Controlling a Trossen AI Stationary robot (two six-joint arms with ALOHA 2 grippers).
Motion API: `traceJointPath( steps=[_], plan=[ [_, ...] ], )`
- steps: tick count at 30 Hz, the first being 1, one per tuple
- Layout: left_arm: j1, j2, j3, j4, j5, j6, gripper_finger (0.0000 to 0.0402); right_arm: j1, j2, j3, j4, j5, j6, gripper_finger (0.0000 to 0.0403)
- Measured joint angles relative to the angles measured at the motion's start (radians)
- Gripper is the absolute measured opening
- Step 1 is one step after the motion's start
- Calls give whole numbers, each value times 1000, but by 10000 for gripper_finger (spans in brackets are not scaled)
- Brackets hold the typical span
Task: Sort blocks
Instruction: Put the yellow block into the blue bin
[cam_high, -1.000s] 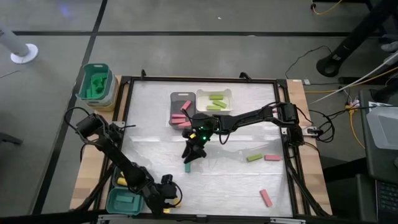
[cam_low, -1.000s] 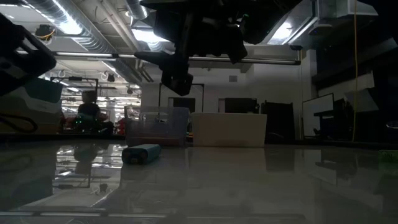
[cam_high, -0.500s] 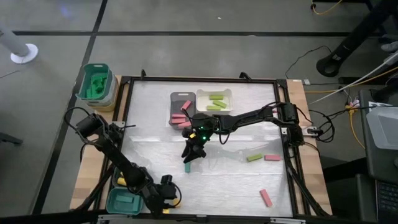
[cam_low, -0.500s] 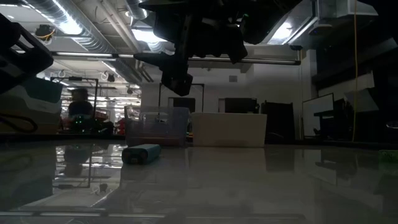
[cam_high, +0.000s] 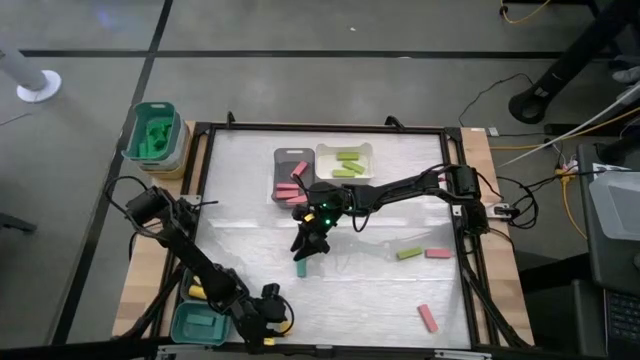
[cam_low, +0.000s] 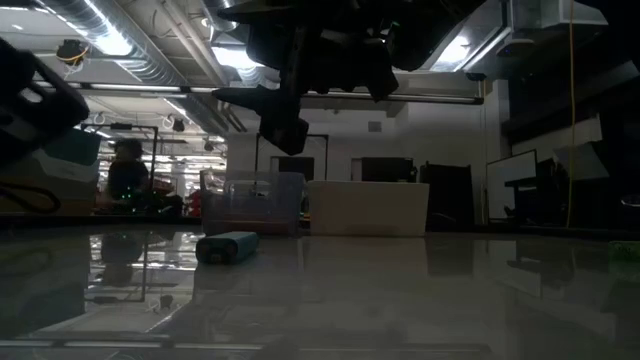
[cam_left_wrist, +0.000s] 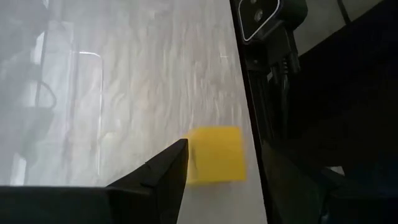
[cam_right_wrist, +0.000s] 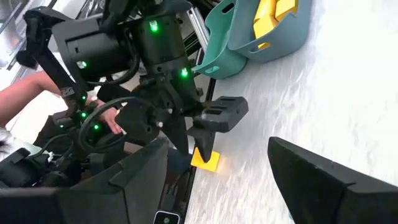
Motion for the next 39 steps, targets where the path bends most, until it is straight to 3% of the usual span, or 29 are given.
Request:
traceJointPath(
  steps=[16,22,31,36,39],
  plan=[
    [14,75,1,31,3,45,192,0,0,0,0,7,0,278],
    [33,63,1,42,6,33,121,-2,-1,0,8,6,0,278],
    [88,-97,0,-72,32,-66,115,-16,-30,-1,7,-44,-70,278],
    [105,-270,0,-246,179,-133,115,-14,-43,-1,6,-54,-187,278],
    [98,-387,1,-385,278,-265,116,-7,-45,-1,0,-58,-264,278]
  ],
)
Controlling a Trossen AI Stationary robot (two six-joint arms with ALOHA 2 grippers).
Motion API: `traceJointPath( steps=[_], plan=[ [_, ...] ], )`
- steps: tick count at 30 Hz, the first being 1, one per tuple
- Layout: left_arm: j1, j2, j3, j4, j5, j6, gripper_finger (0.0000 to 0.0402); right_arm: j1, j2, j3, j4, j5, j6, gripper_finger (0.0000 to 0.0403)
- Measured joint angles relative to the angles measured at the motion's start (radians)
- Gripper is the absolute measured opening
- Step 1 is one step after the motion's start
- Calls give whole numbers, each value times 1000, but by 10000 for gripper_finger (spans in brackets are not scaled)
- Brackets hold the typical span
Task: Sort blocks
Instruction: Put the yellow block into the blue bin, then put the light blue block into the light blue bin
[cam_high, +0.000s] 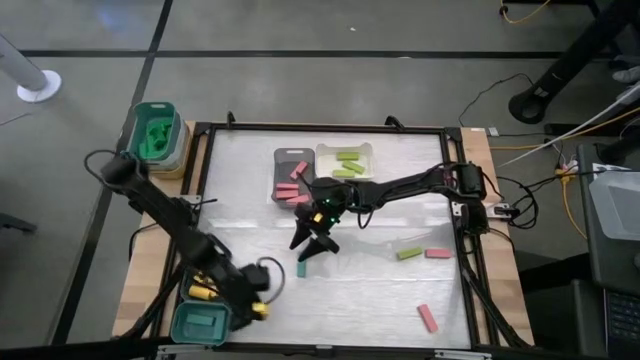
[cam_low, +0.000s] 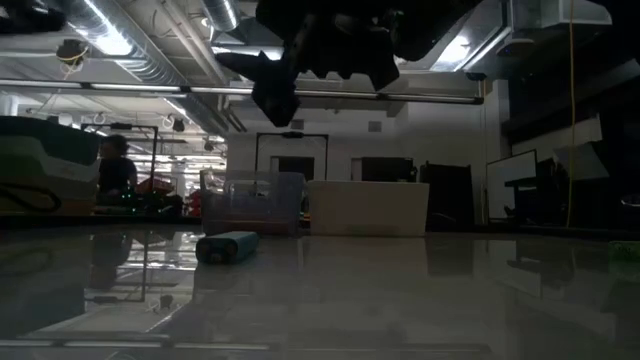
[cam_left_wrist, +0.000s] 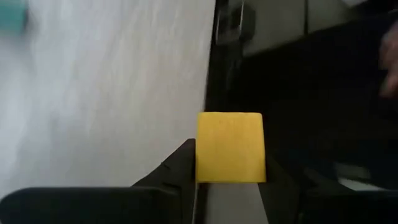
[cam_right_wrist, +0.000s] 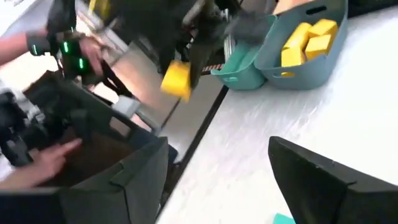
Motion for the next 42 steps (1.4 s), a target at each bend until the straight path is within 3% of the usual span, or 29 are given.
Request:
traceJointPath(
  steps=[6,11,19,30,34,42],
  plan=[
    [-43,-199,0,-286,57,-334,127,17,0,0,-100,93,-184,278],
    [-121,-254,0,-491,62,-498,125,35,1,0,-285,235,-460,278],
    [-218,-235,-43,-526,63,-700,149,60,6,0,-494,413,-940,278],
    [-196,-222,-113,-518,57,-1008,171,58,34,0,-524,442,-990,278],
    [-144,-222,-113,-433,-37,-1115,164,58,31,0,-523,446,-927,278],
    [20,-209,-113,-267,-410,-1100,151,58,17,59,-619,483,-904,278]
  ],
)
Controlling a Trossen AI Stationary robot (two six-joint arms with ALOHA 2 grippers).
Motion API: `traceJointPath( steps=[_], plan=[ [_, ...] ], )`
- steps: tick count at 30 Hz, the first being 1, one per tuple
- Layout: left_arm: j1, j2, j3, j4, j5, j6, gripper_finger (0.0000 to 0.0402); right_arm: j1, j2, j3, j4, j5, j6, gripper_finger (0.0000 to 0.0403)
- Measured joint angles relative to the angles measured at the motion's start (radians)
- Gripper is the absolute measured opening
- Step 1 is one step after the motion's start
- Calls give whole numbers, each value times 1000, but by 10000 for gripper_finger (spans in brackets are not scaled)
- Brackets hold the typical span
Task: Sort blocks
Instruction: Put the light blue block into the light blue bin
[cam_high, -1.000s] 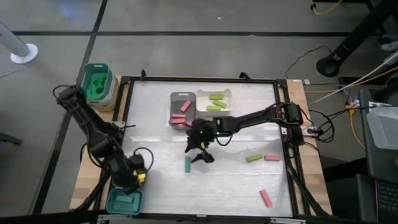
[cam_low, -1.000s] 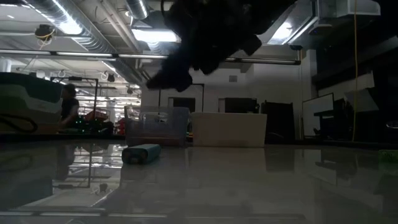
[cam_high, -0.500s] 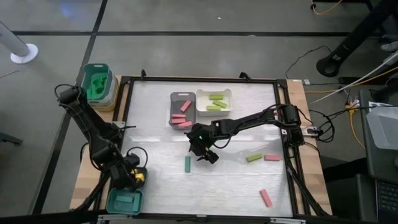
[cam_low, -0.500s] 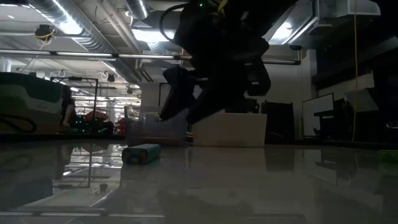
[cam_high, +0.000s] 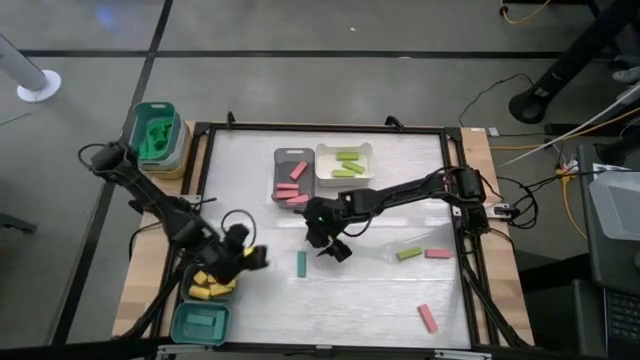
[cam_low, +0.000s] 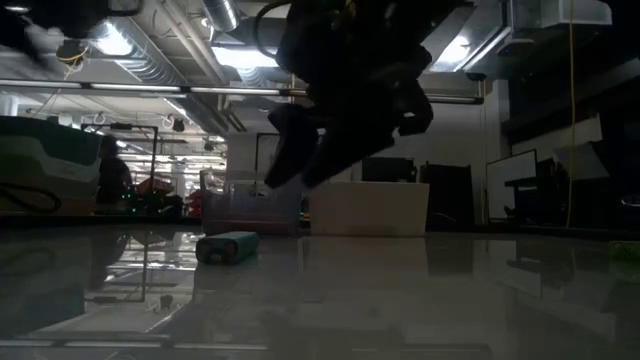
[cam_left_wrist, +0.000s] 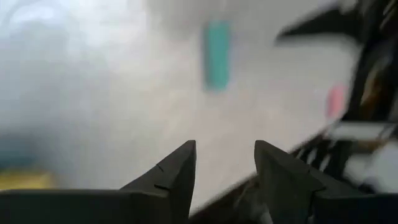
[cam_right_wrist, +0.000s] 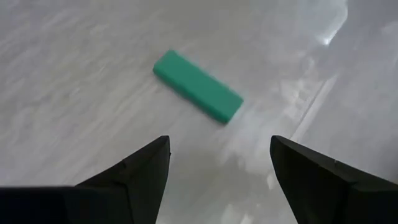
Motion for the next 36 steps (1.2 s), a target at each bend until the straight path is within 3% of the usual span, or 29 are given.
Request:
traceJointPath(
  steps=[4,11,14,20,29,36],
  plan=[
    [112,67,0,115,-62,104,144,0,0,78,-164,27,2,278],
    [289,231,0,492,49,474,130,0,0,214,-380,27,2,278],
    [332,272,0,521,78,527,122,0,0,256,-434,28,2,278],
    [352,321,2,579,40,543,113,0,-22,294,-577,37,-1,278],
    [335,328,53,509,100,519,113,-8,-131,295,-716,48,-19,278],
    [352,341,287,114,107,547,113,-74,-195,295,-839,52,-33,278]
  ],
)
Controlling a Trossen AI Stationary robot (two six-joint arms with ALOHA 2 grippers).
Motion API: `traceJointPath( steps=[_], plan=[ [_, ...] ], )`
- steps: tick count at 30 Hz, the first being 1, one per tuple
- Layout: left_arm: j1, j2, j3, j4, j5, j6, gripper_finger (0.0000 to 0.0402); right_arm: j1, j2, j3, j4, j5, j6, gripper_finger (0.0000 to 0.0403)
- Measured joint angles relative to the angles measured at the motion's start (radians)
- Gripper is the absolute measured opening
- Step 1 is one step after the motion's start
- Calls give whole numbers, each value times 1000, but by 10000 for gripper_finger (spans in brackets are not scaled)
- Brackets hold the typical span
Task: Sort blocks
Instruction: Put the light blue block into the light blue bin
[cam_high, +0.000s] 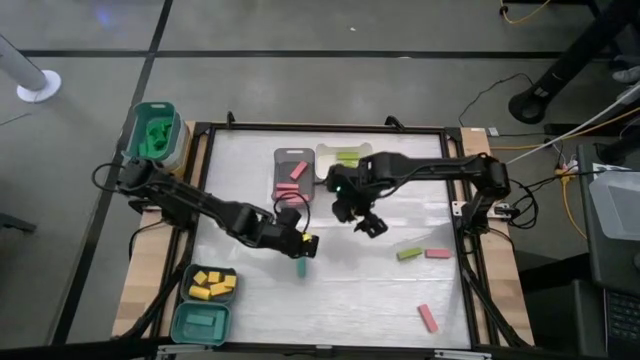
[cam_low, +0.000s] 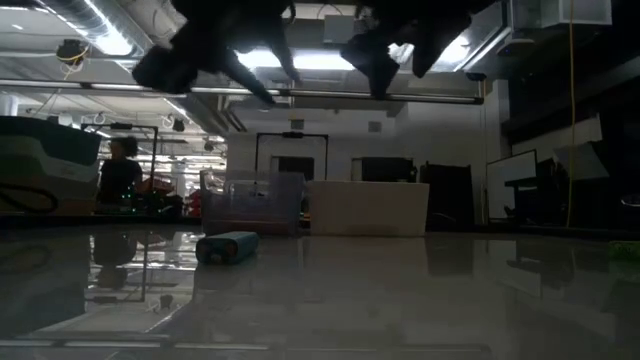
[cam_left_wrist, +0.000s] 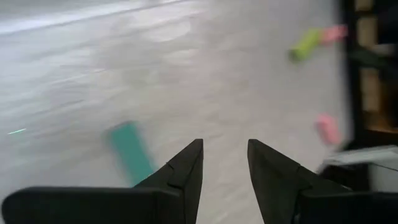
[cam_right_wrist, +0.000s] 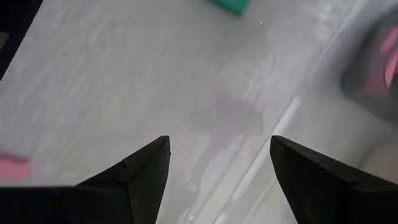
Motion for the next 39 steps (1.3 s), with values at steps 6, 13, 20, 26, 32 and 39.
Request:
traceJointPath(
  steps=[6,13,20,26,32,39],
  plan=[
    [-1,122,200,-359,28,-119,113,-70,-47,-1,-78,0,11,278],
    [-3,292,238,-364,146,-217,113,-113,-73,-1,-80,0,33,278],
    [-2,328,239,-336,146,-270,113,-96,-73,-1,-68,0,34,278],
    [0,342,236,-338,128,-287,113,-82,-73,-1,-56,0,35,278],
    [-1,400,236,-277,137,-300,113,-64,-73,-1,-49,-11,35,278],
    [0,424,235,-321,157,-331,113,-63,-73,-2,-47,-18,35,278]
  ],
)
